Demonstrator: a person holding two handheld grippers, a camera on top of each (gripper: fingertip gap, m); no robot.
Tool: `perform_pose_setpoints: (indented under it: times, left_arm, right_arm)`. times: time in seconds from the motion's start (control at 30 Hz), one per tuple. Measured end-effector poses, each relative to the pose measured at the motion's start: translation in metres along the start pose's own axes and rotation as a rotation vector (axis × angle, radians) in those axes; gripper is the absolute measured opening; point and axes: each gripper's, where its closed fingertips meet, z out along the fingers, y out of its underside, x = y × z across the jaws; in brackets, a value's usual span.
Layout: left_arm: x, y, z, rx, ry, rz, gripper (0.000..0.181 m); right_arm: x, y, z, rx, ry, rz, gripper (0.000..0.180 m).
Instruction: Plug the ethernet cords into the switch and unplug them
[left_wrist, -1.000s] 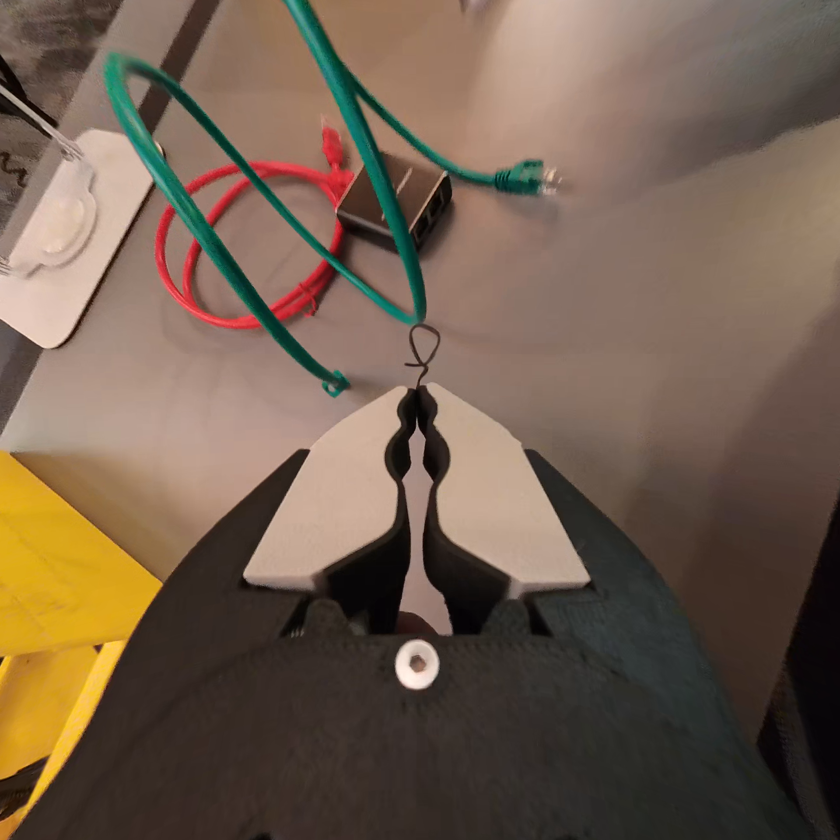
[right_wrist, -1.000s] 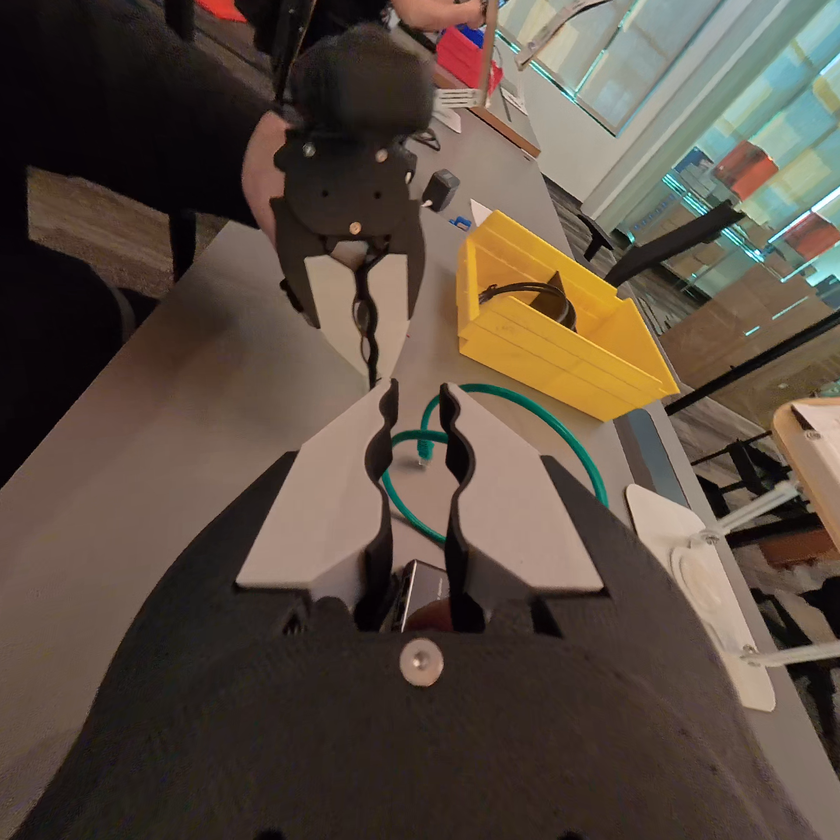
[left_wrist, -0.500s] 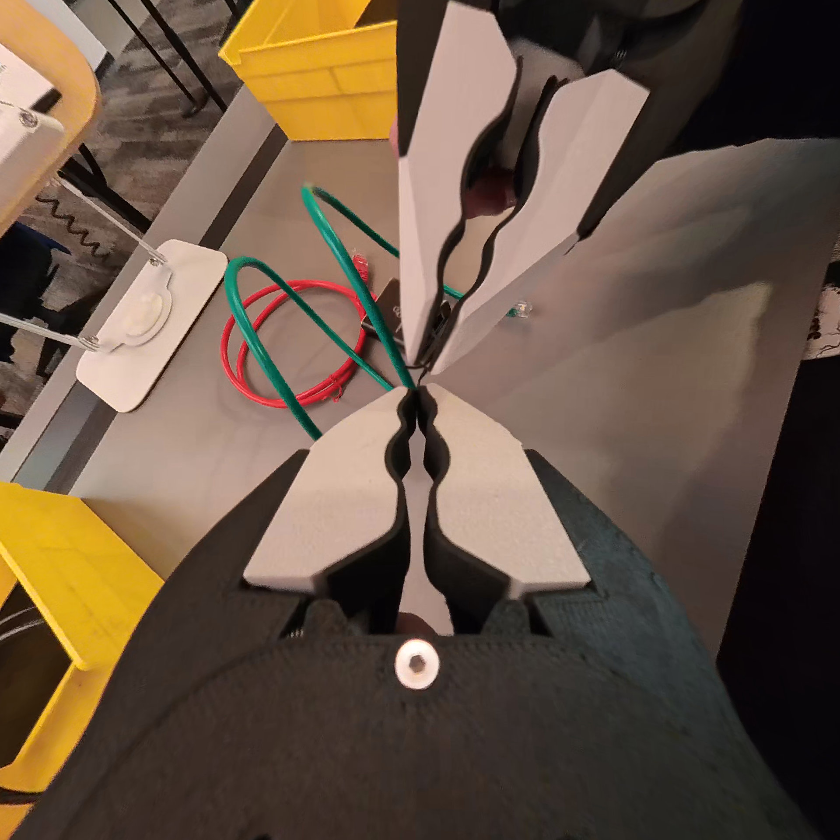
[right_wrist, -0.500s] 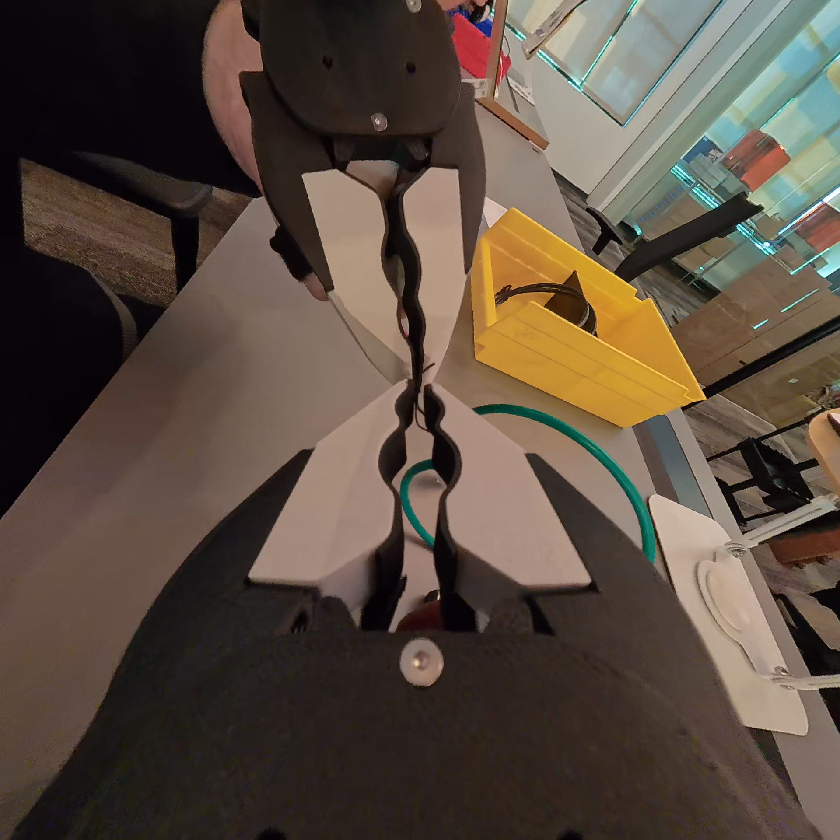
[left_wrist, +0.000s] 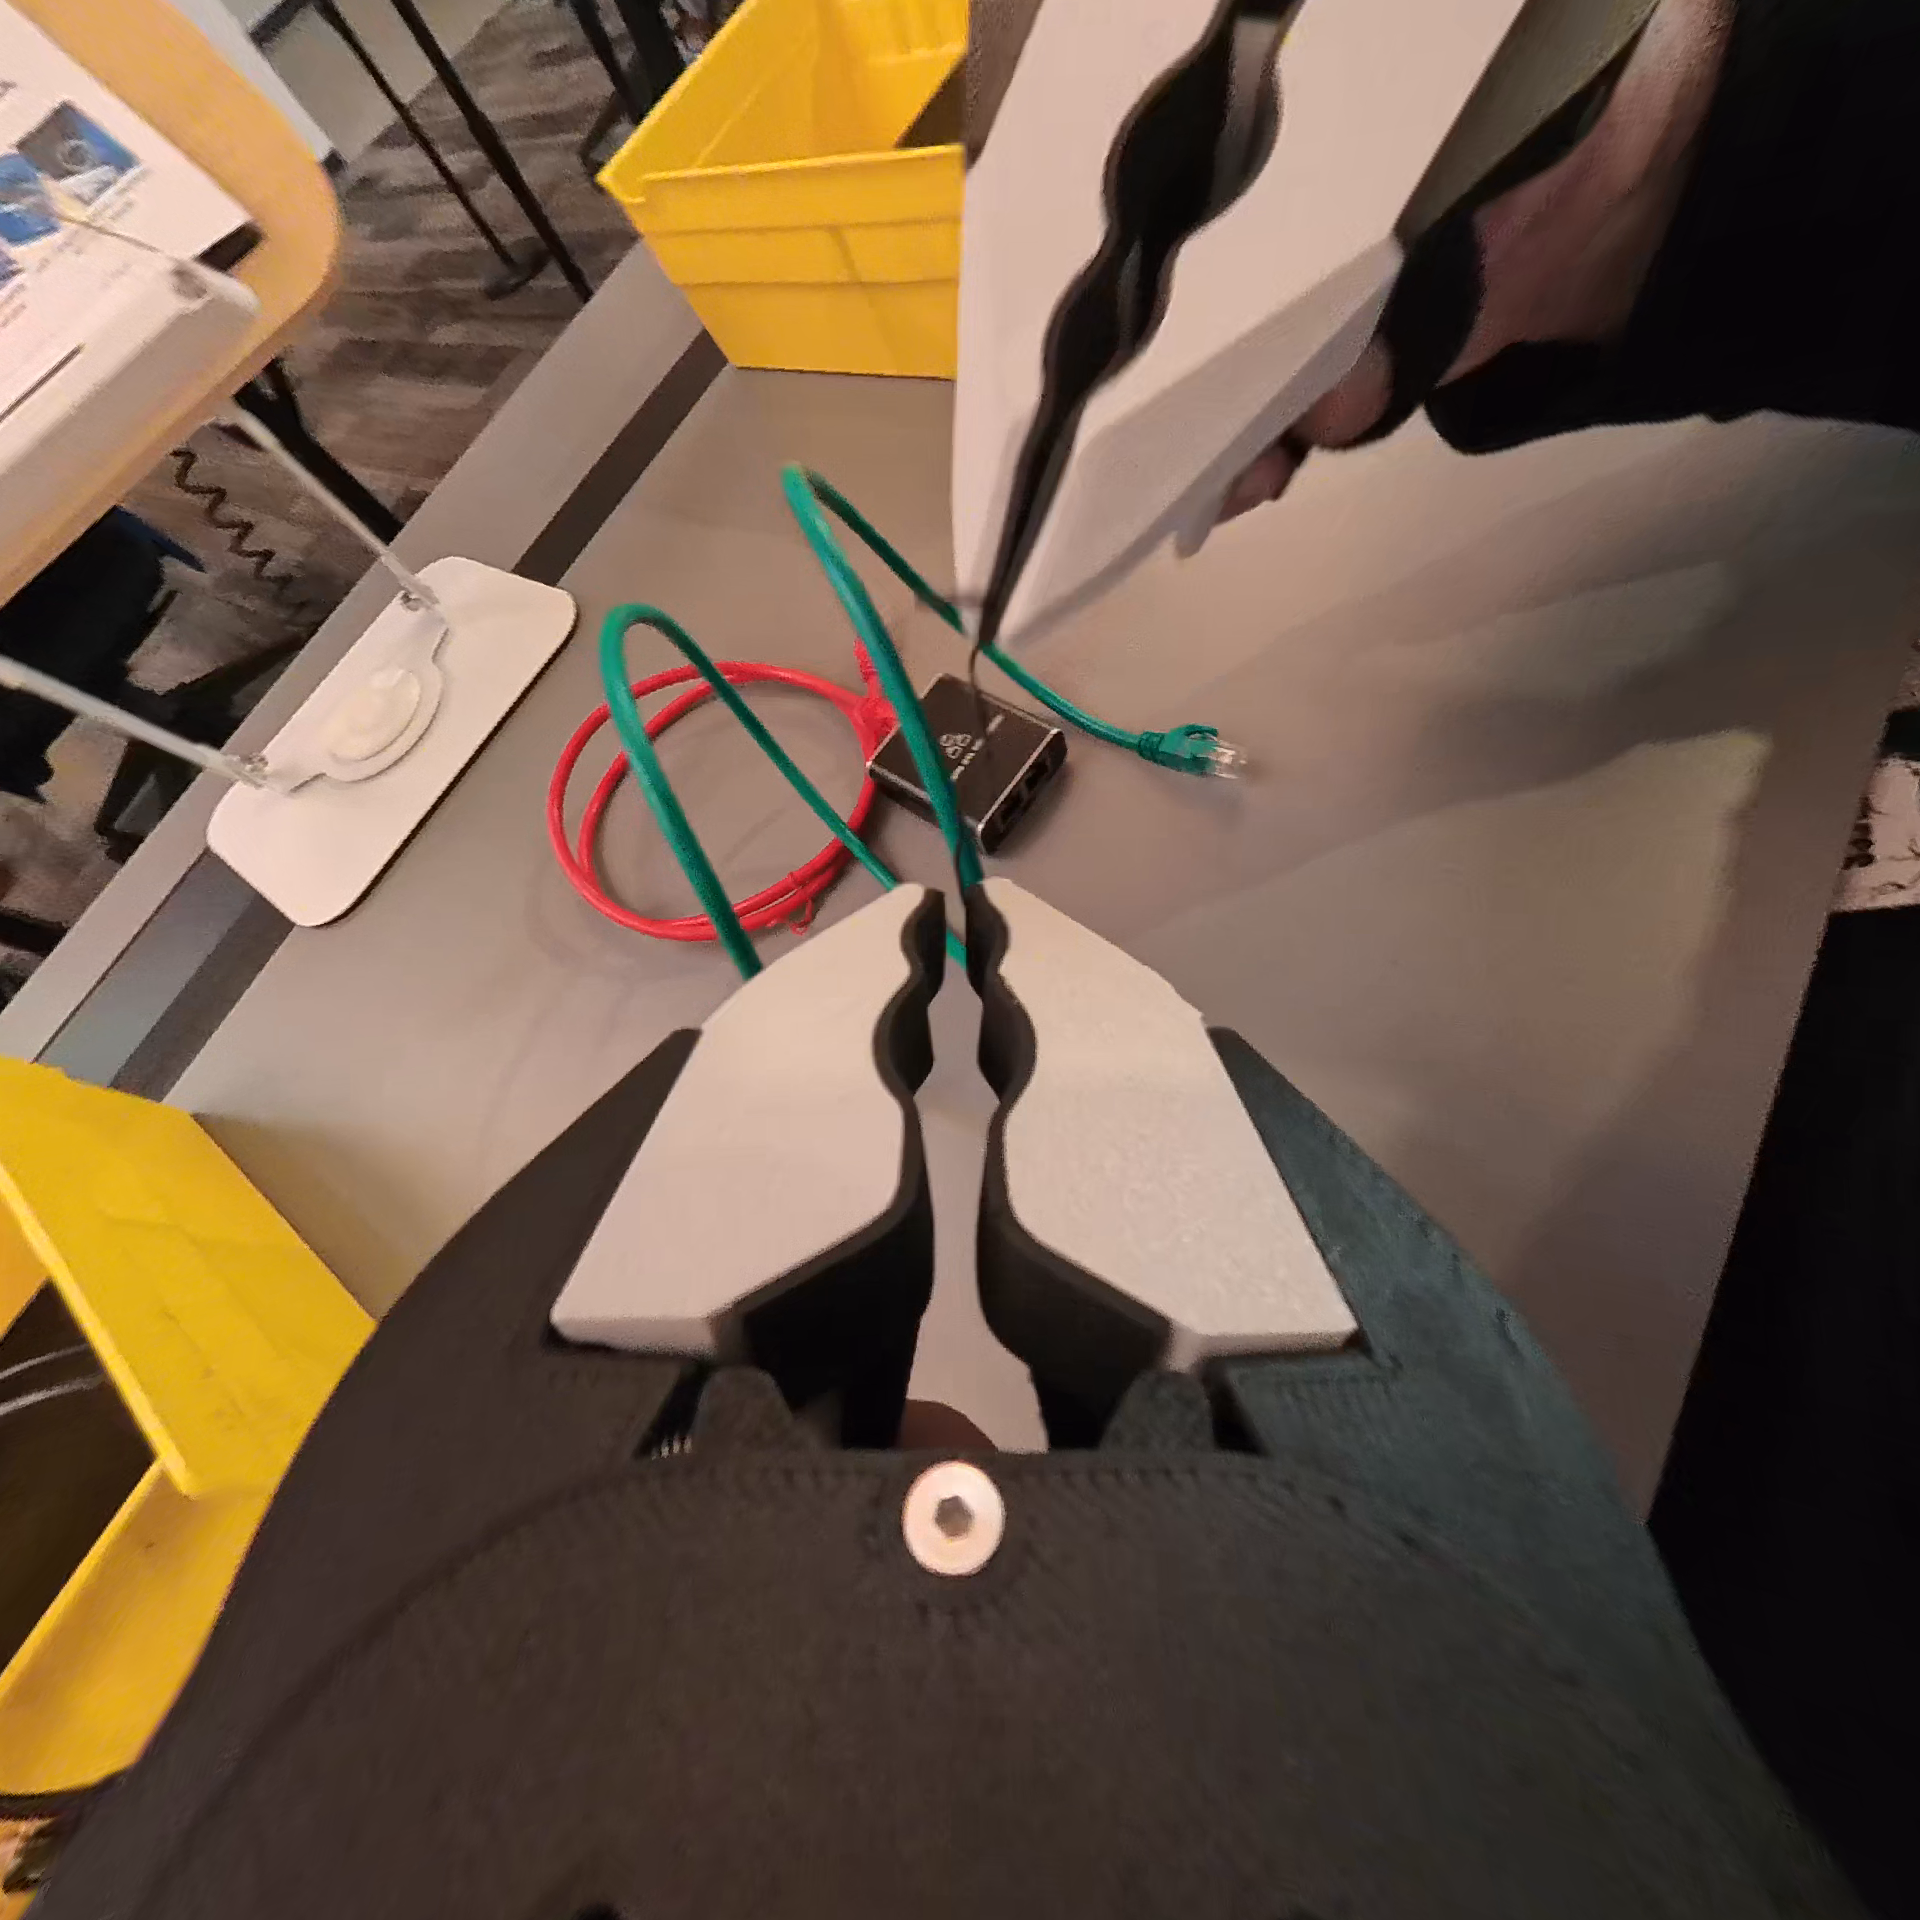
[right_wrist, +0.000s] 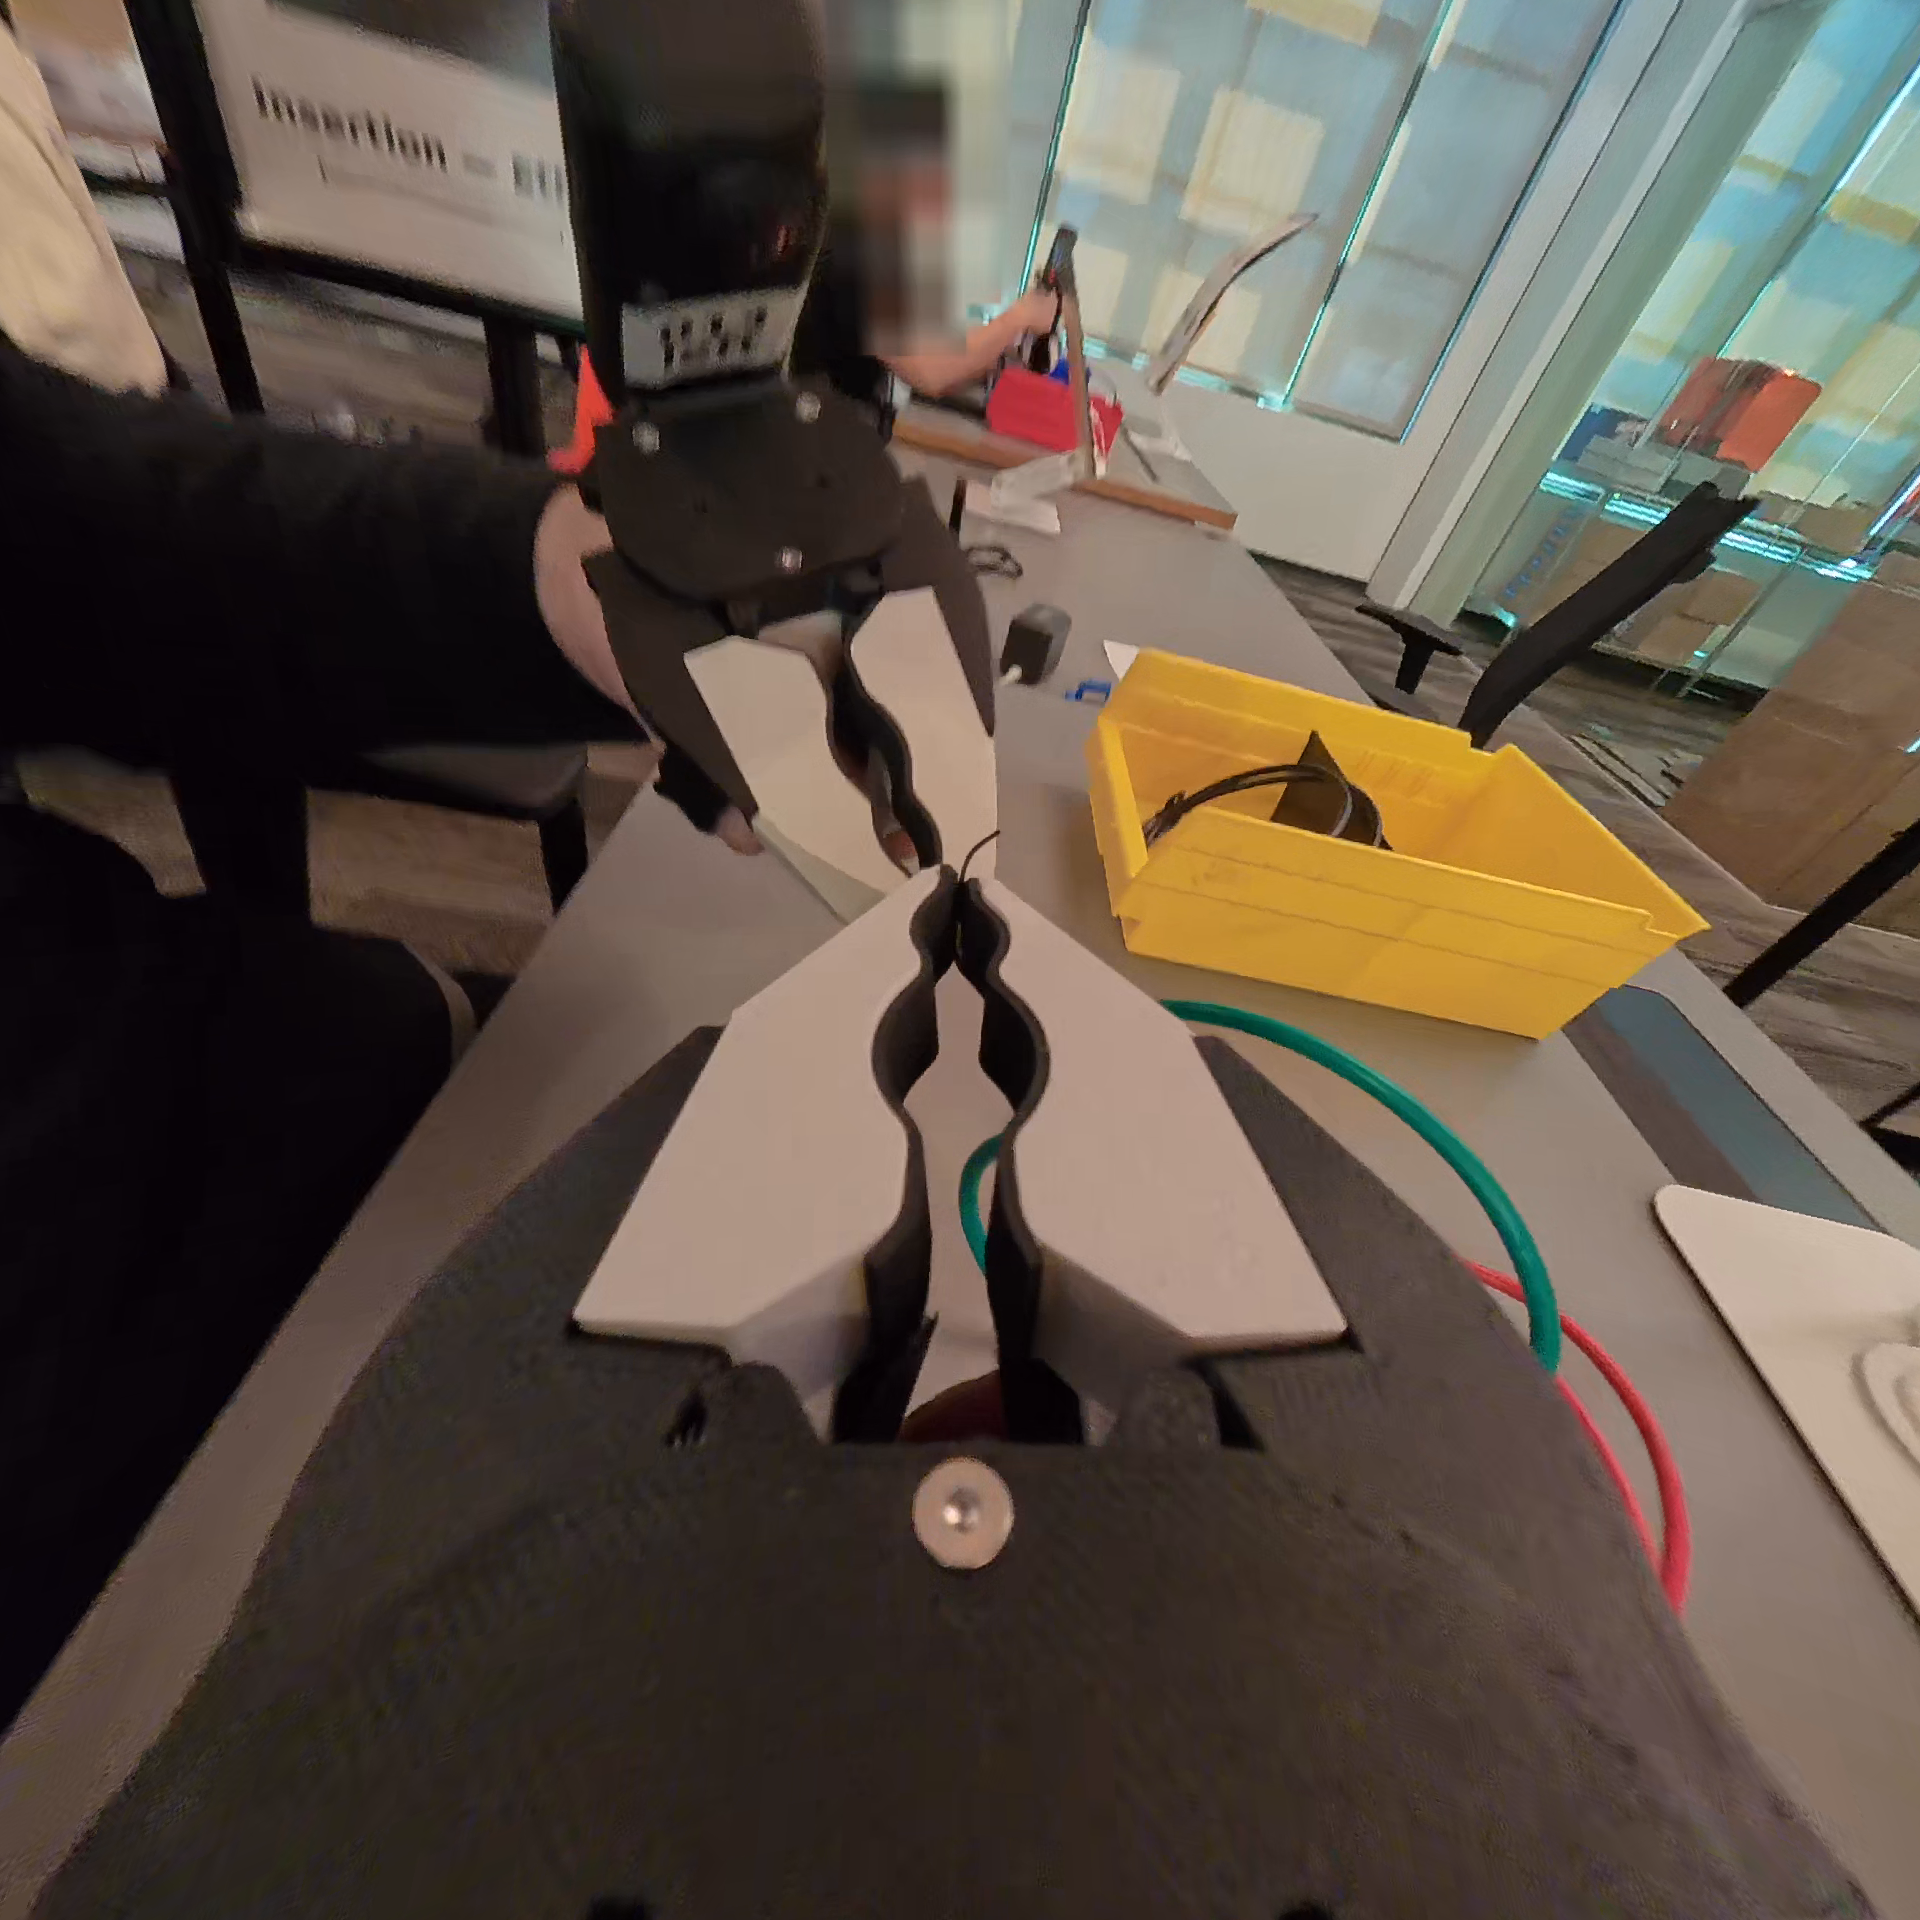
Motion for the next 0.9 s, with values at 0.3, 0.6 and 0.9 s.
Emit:
perform_pose_setpoints:
  times: [0.3,0.6,0.9]
  left_arm:
    - [0.006,-0.016,0.000,0.166,0.047,-0.213,0.036]
    - [-0.012,-0.077,0.003,0.531,-0.024,-0.348,0.038]
    - [-0.023,-0.098,0.004,0.749,0.101,-0.649,0.015]
  right_arm:
    - [0.036,-0.033,-0.030,0.284,0.042,0.297,0.000]
    - [0.053,-0.040,-0.045,0.441,0.013,0.504,0.000]
    - [0.044,-0.041,-0.040,0.454,-0.034,0.502,0.000]
